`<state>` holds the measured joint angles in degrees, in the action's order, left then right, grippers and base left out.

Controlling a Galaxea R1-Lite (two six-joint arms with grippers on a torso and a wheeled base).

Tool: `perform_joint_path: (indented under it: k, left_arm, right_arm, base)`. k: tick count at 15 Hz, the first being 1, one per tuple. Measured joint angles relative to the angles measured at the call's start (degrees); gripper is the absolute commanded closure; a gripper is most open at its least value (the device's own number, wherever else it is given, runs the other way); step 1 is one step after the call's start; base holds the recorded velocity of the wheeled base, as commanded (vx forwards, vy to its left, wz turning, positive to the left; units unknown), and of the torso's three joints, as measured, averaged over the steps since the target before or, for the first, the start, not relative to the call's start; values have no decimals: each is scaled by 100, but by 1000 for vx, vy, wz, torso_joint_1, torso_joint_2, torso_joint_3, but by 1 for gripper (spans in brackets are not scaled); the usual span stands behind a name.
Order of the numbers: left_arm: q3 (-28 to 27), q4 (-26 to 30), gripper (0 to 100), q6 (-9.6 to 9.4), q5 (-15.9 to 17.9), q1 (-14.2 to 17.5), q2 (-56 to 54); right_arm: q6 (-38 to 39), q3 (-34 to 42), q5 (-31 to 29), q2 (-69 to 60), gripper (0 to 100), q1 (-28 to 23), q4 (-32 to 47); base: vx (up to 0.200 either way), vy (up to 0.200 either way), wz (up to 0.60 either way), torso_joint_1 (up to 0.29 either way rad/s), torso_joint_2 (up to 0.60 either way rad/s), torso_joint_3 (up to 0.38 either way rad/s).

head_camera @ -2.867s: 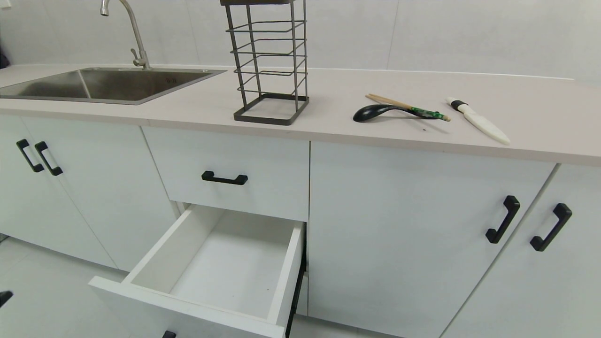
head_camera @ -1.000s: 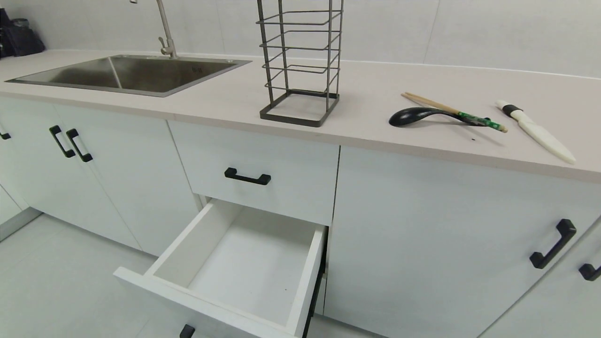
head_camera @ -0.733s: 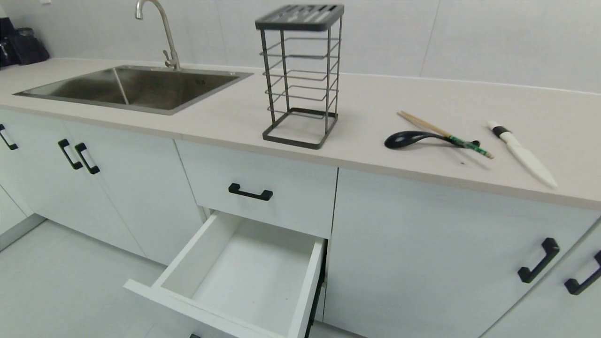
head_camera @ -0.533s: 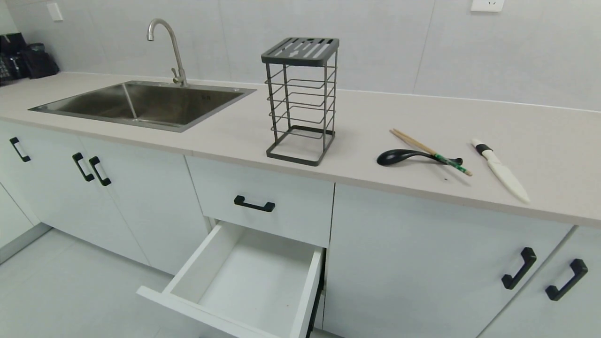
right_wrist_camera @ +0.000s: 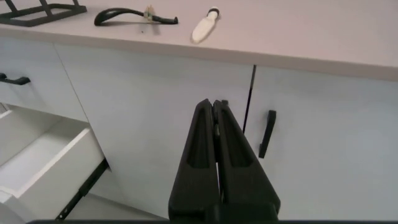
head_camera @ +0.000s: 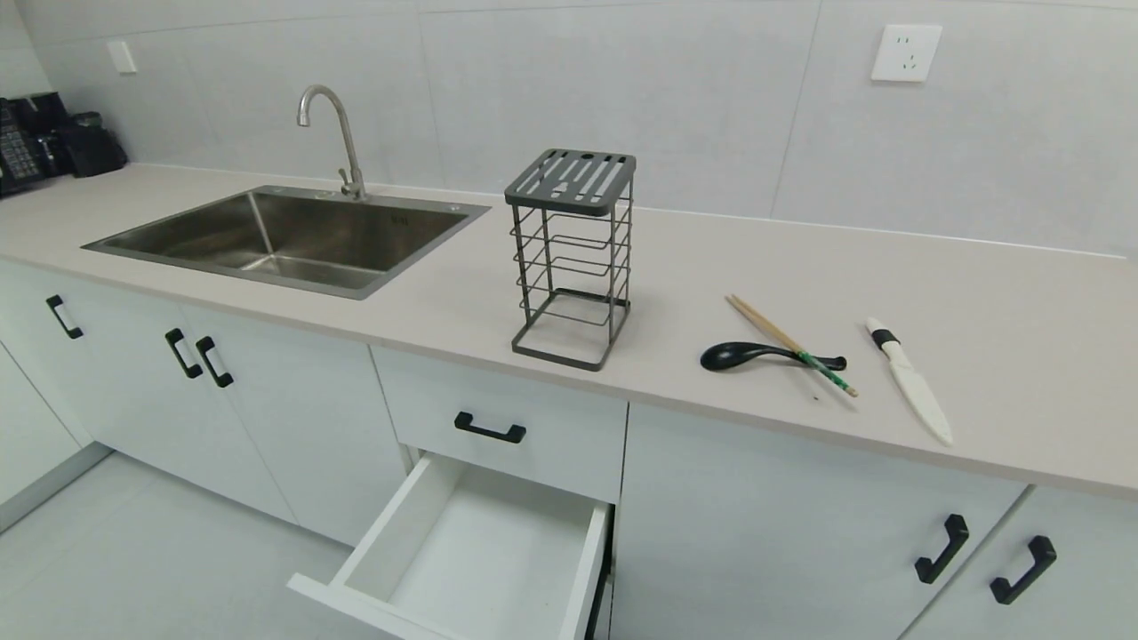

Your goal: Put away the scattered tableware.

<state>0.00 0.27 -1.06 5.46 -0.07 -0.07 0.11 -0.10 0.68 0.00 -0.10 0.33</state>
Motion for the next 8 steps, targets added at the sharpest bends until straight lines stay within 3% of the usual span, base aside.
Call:
perform_joint_path:
  k: [8]
  left_arm:
    - [0,-2,0,-5,0,5,0]
  right_arm:
    - [-4,0,-2,0,100,0,-9]
  base:
    - [0,0,0,284,-521,-249]
